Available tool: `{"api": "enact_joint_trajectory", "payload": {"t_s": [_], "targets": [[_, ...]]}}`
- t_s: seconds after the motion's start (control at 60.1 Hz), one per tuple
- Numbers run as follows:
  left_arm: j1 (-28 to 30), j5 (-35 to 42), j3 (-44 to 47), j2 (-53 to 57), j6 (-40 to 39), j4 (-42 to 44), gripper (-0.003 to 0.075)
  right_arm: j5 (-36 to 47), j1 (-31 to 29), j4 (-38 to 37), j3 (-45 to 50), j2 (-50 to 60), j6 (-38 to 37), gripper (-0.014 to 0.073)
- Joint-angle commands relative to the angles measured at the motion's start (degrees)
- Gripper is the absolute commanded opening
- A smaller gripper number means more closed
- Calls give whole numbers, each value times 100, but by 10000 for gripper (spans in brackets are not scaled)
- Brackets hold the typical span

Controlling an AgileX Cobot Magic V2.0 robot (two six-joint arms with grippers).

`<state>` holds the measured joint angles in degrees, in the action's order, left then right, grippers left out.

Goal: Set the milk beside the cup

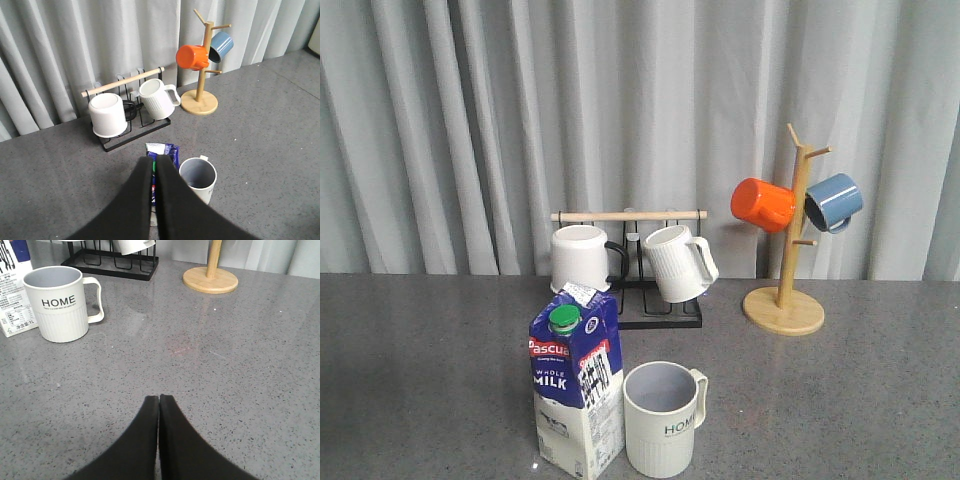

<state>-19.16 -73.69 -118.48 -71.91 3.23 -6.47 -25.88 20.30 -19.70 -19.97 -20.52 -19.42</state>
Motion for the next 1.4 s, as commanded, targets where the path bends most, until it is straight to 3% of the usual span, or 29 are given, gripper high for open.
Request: {"api": "enact_joint_trajectory", "payload": {"t_s": [0.0,0.15,0.283,0.35,0.633,0.733,0.833,0.949,1.299,1.382], "targets": [[-39,216,-113,105,-37,98,-8,364,-22,-120,-173,-75,-16,-5],[-39,216,422,720,-25,40,-8,364,-22,-120,-173,-75,-16,-5],[-39,843,2150,1832,-18,104,-8,364,-22,-120,-173,-75,-16,-5],[-39,1671,3402,2467,0,104,-8,364,-22,-120,-173,-75,-16,-5],[134,7055,9296,4645,-17,78,-8,364,-22,-120,-173,-75,-16,-5],[388,8496,10749,4931,-30,45,-8,364,-22,-120,-173,-75,-16,-5],[715,9422,11668,5118,-60,45,-8,364,-22,-120,-173,-75,-16,-5],[1078,9715,12121,5542,-175,45,-8,364,-22,-120,-173,-75,-16,-5],[1944,7696,12108,7209,-6,56,-8,364,-22,-120,-173,-75,-16,-5],[2011,7548,12108,7348,22,56,-8,364,-22,-120,-173,-75,-16,-5]]}}
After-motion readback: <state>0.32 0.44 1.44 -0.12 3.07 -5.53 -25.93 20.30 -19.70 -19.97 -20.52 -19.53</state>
